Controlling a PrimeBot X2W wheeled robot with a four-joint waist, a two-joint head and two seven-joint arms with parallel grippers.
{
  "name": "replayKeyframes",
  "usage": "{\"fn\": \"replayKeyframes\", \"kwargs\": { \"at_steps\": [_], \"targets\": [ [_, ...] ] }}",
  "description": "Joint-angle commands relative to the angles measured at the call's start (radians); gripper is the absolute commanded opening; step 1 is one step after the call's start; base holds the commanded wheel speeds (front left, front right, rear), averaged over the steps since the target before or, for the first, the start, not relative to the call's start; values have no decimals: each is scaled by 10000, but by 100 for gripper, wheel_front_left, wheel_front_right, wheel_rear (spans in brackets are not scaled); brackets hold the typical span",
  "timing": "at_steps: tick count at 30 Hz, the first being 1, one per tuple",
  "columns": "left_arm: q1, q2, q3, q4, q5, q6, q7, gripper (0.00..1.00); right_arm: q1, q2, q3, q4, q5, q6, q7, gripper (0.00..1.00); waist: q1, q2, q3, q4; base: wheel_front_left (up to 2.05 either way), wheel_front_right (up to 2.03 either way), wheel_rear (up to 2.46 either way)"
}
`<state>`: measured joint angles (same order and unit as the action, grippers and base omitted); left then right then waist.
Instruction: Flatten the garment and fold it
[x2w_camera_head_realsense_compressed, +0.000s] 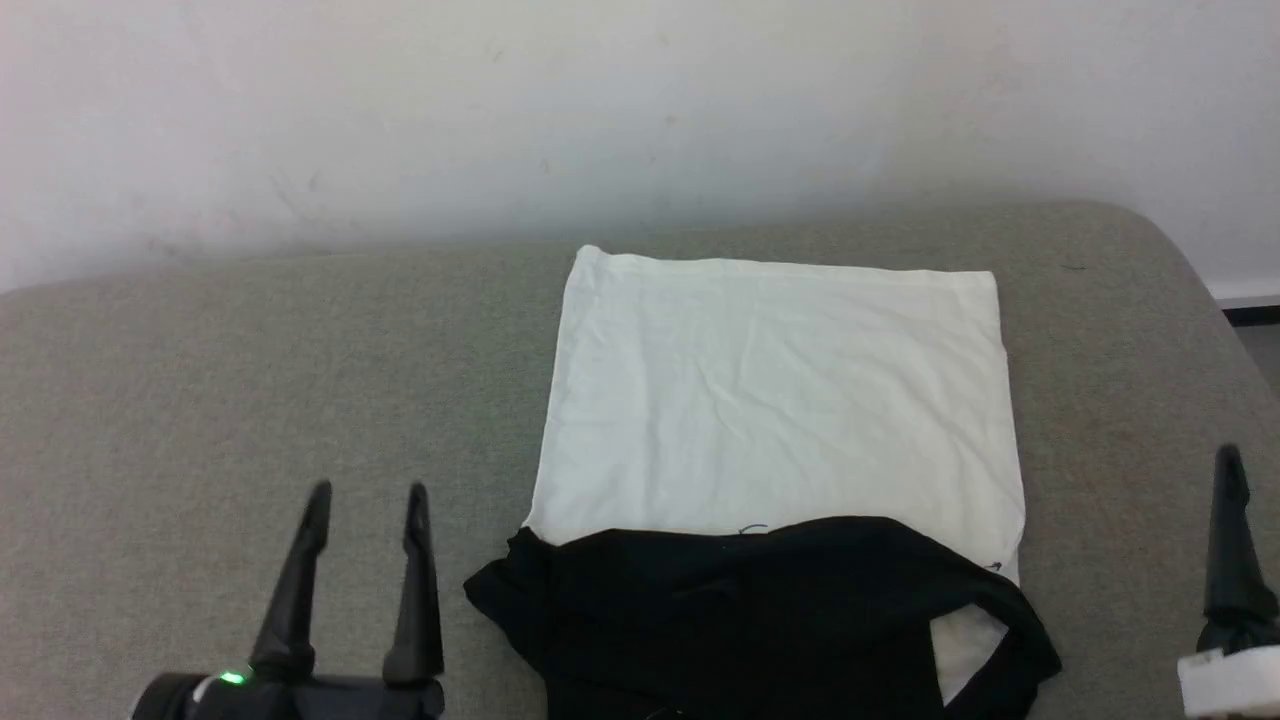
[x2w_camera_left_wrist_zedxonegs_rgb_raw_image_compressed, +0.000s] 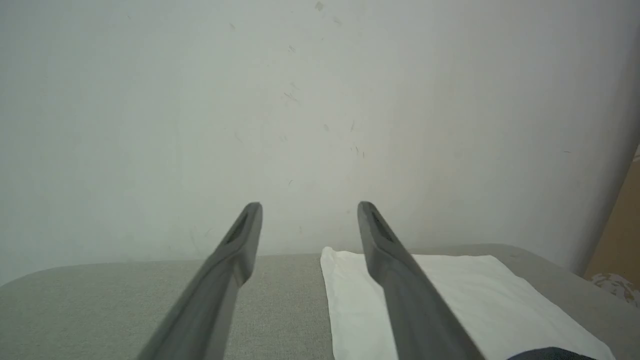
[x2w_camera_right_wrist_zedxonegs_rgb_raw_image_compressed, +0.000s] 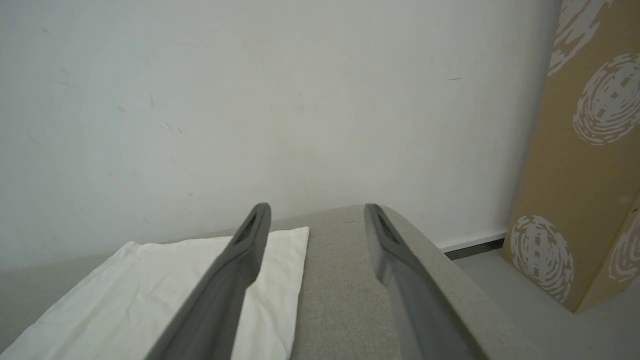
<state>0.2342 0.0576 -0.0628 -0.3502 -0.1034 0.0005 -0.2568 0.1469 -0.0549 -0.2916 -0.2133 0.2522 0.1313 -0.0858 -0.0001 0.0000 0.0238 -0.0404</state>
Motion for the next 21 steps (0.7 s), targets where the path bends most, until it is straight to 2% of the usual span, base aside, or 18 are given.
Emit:
{"fn": "replayKeyframes", "kwargs": {
  "at_steps": [1, 13, 17, 21],
  "targets": [
    [232, 43, -73, 135, 207, -60, -49, 100, 240, 44, -7, -42, -211, -6, -72, 100, 1, 0, -38, -100, 0, 0, 0],
    [-152, 123, -82, 264, 525, 45, -49, 100, 214, 46, 368, -318, -468, -6, -68, 100, 1, 0, 476, -28, 0, 0, 0],
    [-1472, 465, -225, 305, 621, -319, 423, 100, -60, 46, 556, -601, -486, -6, -28, 100, 1, 0, 1098, 33, 0, 0, 0],
    [-3809, 926, -607, 387, 650, -870, 1478, 100, -466, 46, 698, -901, -475, -6, -41, 100, 1, 0, 1937, 62, 0, 0, 0]
  ]
}}
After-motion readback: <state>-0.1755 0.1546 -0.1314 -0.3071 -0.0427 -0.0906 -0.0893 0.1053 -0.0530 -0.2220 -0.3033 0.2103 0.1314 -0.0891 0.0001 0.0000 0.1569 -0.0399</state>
